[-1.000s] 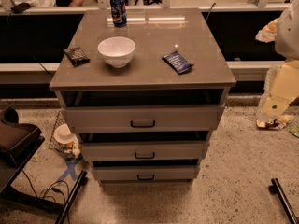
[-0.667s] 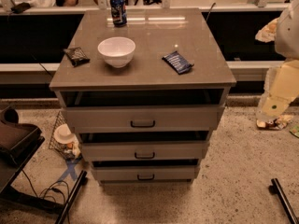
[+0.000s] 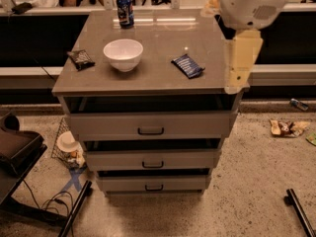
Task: Move white bowl near pepsi can
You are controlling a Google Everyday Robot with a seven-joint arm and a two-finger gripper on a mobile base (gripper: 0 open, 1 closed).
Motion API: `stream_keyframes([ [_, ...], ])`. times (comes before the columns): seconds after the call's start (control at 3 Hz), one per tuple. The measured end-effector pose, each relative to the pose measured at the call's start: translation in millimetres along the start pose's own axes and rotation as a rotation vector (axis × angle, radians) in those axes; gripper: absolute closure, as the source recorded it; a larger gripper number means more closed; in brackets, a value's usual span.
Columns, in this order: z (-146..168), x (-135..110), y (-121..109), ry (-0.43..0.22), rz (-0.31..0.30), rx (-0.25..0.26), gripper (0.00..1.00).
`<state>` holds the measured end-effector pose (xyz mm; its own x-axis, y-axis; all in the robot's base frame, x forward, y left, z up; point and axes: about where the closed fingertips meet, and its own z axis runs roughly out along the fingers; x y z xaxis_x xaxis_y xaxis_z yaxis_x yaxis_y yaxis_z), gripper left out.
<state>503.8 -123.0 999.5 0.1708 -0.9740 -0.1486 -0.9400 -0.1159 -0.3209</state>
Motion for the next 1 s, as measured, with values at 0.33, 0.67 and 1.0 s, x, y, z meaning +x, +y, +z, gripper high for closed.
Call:
stream_keyframes([
  [0.33, 18.5, -44.1, -24.0, 0.03, -0.139, 0.001, 0.0],
  [0.67, 17.0, -49.2, -28.8, 0.034, -0.15, 0.02, 0.0],
  [1.0, 16.4, -48.8, -28.5, 0.033, -0.148, 0.021, 0.0],
])
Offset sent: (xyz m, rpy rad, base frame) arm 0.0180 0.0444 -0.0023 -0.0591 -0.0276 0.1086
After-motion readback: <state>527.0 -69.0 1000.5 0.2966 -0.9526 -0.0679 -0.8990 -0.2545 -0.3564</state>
